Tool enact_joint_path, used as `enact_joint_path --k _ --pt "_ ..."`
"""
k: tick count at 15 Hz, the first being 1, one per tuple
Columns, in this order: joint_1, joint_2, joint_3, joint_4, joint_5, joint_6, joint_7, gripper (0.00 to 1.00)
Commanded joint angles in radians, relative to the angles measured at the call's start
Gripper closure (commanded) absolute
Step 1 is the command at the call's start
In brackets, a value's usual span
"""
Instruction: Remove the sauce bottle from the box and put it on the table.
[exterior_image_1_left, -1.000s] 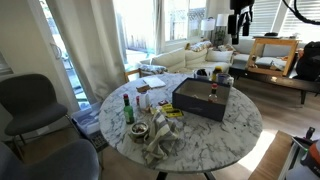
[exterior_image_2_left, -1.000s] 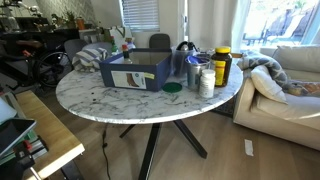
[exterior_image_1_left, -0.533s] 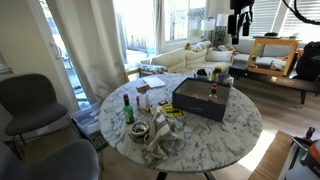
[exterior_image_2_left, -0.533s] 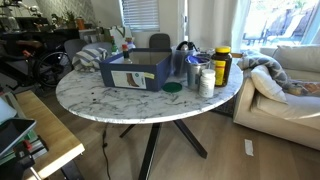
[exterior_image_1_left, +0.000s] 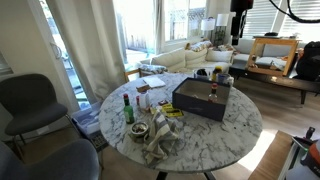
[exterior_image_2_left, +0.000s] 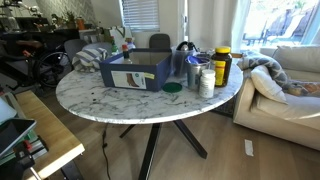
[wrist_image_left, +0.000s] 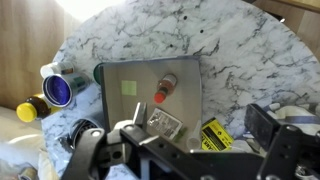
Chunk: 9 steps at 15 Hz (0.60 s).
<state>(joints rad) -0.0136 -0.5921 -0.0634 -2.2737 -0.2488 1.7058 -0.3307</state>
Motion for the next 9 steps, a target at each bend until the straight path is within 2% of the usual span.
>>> enact_joint_path --k 1,2,3,4,6,9 --pt "0.013 0.031 -0.181 -0.071 0.011 0.171 -0.256 0.00" --pt "0.015 0.081 -0.240 -0.067 0.056 0.206 -0.322 0.00" --pt "0.006 0.113 -0.267 -0.055 0.082 0.191 -0.352 0.00" --pt "-0.016 0.053 -0.197 -0.062 0.041 0.168 -0.283 0.00" --pt "-0.031 0.079 -0.219 -0.059 0.047 0.175 -0.308 0.00" --pt "-0.024 0.068 -0.189 -0.054 0.044 0.174 -0.294 0.00"
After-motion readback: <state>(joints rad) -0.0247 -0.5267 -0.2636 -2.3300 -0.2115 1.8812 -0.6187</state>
